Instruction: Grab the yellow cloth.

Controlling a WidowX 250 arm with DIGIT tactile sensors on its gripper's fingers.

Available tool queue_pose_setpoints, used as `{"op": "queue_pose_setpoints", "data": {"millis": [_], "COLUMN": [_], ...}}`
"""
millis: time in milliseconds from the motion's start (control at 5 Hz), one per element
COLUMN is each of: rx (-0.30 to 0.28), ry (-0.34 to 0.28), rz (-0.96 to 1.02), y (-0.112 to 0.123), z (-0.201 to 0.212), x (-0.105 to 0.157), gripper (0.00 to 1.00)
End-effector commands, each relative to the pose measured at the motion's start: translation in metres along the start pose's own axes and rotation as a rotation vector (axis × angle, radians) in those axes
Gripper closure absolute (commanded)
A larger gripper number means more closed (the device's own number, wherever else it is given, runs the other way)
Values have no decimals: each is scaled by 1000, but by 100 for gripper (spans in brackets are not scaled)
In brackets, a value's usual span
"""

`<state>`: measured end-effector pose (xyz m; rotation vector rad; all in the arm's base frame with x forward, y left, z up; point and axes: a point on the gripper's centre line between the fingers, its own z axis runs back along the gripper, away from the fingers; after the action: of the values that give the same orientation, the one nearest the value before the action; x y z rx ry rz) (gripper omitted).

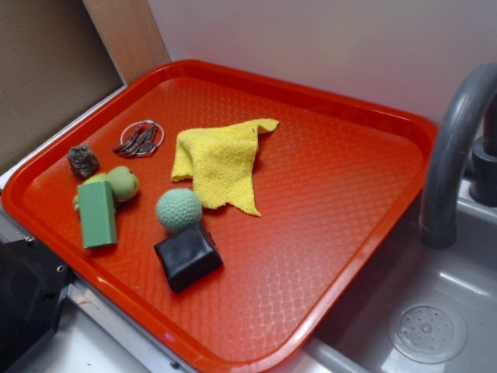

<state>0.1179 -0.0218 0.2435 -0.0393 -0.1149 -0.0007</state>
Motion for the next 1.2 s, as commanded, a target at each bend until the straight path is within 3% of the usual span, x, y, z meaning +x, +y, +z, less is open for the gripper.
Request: {"op": "queue_pose_setpoints", "data": {"millis": [0,200,400,600,800,1000], "rx": [0,119,243,208,97,97], "ry": [0,16,1,-107,-109,-109], "rz": [0,-171,-219,-324,-355,-355], "y": [0,-2,-12,-14,-17,-17], "z": [0,-56,-104,-126,-151,-151], "x": [0,44,87,97,100,100], "gripper": [0,0,0,0,0,0]}}
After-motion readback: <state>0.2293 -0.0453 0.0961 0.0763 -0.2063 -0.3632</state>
